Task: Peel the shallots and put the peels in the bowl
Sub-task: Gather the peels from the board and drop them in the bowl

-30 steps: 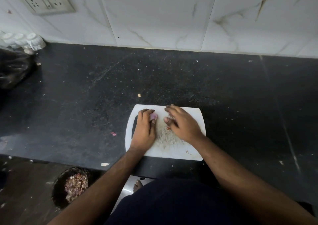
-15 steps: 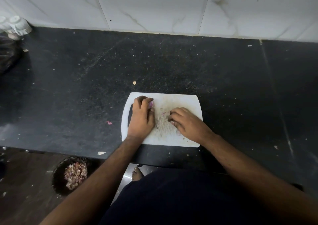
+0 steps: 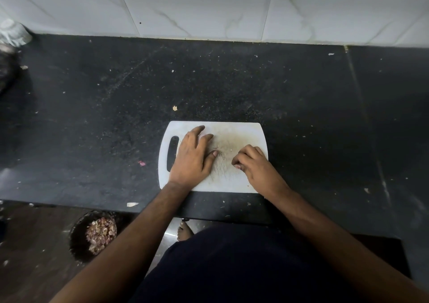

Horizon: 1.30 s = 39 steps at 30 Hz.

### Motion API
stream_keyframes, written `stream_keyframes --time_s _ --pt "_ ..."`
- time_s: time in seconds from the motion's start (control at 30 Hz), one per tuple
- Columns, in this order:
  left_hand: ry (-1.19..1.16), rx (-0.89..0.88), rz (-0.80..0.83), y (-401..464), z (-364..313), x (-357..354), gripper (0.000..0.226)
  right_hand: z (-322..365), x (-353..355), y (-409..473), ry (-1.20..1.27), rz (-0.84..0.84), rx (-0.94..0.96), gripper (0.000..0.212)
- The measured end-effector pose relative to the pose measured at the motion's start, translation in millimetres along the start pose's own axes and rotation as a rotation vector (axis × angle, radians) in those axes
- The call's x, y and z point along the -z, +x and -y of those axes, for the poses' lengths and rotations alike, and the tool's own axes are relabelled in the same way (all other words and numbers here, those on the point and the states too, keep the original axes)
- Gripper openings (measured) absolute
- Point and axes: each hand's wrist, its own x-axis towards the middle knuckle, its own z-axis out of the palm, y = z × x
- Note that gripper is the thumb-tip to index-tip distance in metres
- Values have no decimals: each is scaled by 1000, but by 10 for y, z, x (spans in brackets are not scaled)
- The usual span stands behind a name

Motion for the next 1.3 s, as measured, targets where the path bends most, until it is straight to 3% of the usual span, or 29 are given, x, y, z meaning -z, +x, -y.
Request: stream_keyframes --time_s 0.13,0.33,0.4,0.5,0.6,0.73,0.93,1.03,1.13,1.23,1.3 --pt "18 -65 8 -8 -18 5 46 32 -16 79 40 -40 -104 12" --pt "116 -420 120 -66 -128 -45 46 6 133 136 566 -286 -448 20" --pt "88 -325 171 -104 -264 -102 55 1 137 149 717 -332 -534 21" --pt "114 -110 230 -155 -439 -230 69 6 112 143 724 -347 -531 24" --pt "245 -17 268 -177 -542 -333 76 0 102 131 736 -361 -540 26" --pt "190 98 262 -148 -698 -377 77 4 121 144 841 -375 -583 22" --pt "-130 -81 321 -230 -967 -415 73 -49 155 127 1060 -424 -617 19" --pt "-313 -42 282 -236 -975 -355 68 -67 149 122 1103 -439 -622 18" --pt "-148 -43 196 -186 -829 -318 78 -64 153 128 1124 -434 -624 19" --pt "62 -97 295 -88 -689 -333 108 -67 170 118 1130 -421 -618 19" --pt "125 -157 283 -3 -604 -346 114 -70 175 118 1131 -413 -619 19"
